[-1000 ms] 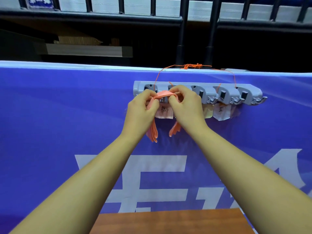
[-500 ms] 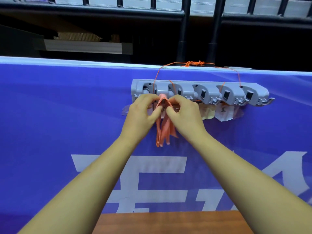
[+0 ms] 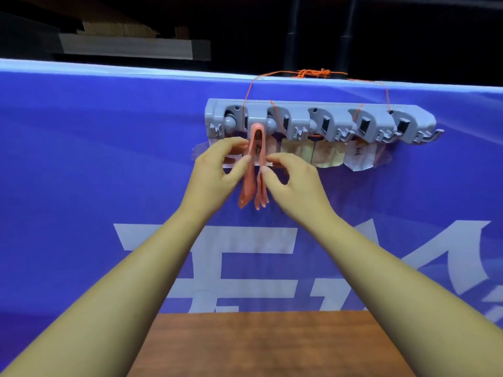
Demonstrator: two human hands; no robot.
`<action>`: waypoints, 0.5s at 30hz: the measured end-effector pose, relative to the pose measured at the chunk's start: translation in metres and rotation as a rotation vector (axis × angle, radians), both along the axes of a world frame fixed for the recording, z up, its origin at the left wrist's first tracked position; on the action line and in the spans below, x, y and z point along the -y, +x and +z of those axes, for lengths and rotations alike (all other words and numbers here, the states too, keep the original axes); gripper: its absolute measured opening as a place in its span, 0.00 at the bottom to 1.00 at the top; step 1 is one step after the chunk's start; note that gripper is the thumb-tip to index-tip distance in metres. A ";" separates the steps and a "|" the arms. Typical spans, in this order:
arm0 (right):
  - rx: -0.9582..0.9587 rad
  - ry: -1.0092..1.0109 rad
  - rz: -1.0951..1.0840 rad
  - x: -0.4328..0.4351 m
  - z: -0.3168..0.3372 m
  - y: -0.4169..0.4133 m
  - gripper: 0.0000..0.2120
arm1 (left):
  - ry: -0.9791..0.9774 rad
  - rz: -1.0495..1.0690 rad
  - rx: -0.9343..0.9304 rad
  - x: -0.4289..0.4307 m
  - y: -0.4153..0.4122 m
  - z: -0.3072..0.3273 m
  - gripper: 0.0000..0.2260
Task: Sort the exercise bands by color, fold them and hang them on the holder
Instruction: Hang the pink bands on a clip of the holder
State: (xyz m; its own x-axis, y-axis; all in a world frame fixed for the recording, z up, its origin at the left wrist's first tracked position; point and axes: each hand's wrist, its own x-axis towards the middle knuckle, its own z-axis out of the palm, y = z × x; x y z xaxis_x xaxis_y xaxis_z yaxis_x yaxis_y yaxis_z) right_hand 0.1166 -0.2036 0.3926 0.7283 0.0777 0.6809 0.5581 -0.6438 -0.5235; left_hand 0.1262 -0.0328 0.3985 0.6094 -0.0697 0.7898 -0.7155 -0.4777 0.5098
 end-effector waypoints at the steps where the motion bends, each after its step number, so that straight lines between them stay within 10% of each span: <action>1: -0.012 0.015 0.007 0.002 -0.007 -0.008 0.13 | 0.000 0.009 -0.015 -0.003 -0.004 -0.006 0.10; 8: -0.259 0.228 -0.064 0.021 -0.098 -0.053 0.11 | 0.018 0.137 -0.295 -0.032 -0.031 -0.090 0.04; 15: -0.619 0.010 -0.129 0.020 -0.242 -0.092 0.15 | 0.182 0.160 -0.739 -0.045 -0.082 -0.225 0.03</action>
State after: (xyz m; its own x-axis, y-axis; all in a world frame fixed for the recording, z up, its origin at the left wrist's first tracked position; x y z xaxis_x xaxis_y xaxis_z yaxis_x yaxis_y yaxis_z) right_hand 0.0245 -0.2231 0.1509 0.9906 -0.0410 0.1306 0.0682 -0.6791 -0.7309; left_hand 0.0446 0.0123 0.1740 0.9869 -0.0256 0.1594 -0.1355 -0.6683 0.7314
